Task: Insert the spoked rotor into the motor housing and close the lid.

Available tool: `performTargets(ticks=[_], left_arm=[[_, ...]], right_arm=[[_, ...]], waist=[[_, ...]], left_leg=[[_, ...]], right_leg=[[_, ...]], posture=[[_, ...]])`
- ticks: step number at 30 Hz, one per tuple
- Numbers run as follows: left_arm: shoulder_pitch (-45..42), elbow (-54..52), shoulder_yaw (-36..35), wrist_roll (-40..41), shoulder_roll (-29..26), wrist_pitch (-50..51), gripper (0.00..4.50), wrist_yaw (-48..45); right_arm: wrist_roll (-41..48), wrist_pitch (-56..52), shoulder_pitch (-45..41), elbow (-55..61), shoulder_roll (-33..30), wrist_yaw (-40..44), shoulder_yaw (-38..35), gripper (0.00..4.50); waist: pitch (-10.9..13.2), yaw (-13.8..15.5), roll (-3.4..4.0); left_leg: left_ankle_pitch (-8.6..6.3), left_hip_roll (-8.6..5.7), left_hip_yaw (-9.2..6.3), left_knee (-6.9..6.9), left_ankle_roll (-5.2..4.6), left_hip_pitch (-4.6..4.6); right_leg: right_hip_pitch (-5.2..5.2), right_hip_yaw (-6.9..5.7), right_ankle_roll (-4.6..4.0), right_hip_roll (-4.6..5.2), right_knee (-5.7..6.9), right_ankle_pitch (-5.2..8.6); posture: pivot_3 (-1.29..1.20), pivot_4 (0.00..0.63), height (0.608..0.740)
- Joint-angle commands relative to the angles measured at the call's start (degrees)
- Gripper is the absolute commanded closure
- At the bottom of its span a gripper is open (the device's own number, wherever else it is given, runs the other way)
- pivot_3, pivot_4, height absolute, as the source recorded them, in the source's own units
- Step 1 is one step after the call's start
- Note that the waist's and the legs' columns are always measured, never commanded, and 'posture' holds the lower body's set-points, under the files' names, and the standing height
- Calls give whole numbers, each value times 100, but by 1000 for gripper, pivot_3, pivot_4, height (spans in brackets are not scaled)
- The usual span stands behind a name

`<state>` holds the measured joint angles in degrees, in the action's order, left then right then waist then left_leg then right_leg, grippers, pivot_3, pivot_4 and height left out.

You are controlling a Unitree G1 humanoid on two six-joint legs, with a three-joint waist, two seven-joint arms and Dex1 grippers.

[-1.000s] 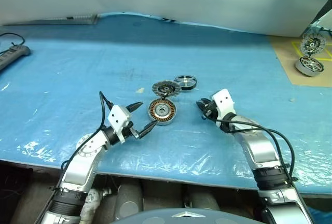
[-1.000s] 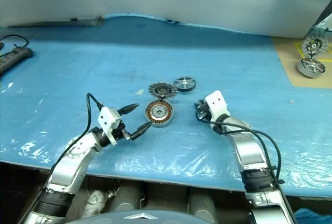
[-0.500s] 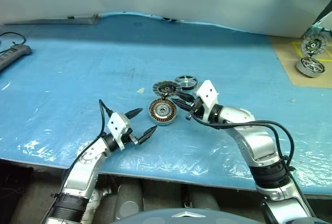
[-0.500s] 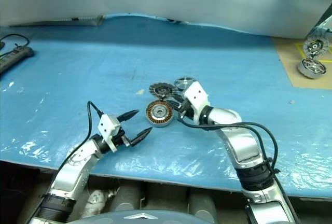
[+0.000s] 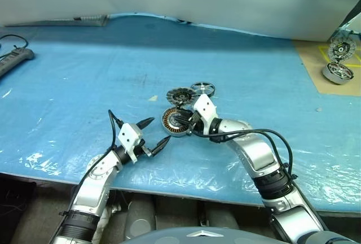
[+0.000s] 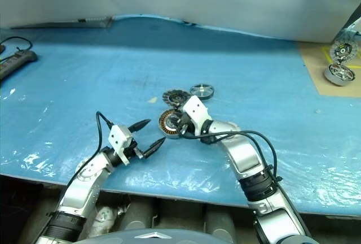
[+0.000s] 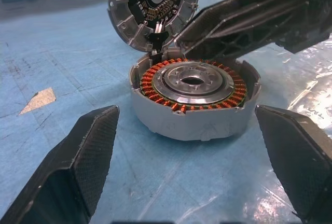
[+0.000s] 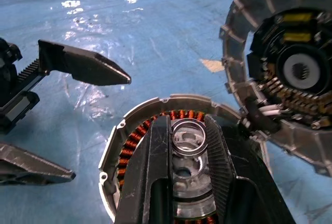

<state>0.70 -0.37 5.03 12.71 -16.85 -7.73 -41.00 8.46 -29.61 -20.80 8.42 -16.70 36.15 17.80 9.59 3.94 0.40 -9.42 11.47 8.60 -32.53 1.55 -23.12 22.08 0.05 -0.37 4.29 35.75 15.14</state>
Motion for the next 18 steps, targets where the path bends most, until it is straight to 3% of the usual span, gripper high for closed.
performTargets(ticks=[1, 16, 18], left_arm=[[-2, -45, -21, 38, 3, -160, 0, -12], [162, -283, 58, 11, 7, -112, 0, 18], [182, -304, 62, 13, 5, -99, 0, 25]], right_arm=[[-25, 147, 27, 56, 43, 29, 59, 3949], [-127, 363, -45, -490, 70, 7, -40, 3949], [-103, 312, -1, -437, 50, 50, -18, 3211]], waist=[[0, -1, 0], [-1, 0, -2], [-2, 0, -2]], left_leg=[[0, 0, 0, 0, 0, 1], [0, 0, 0, -1, 0, 1], [0, 1, 0, -1, 0, 2]], right_leg=[[0, 0, 0, 0, 0, 0], [-1, 0, 0, 0, 1, 0], [-2, 0, 0, 0, 2, 0]], posture=[[0, 150, 740], [0, 150, 740], [0, 150, 740]])
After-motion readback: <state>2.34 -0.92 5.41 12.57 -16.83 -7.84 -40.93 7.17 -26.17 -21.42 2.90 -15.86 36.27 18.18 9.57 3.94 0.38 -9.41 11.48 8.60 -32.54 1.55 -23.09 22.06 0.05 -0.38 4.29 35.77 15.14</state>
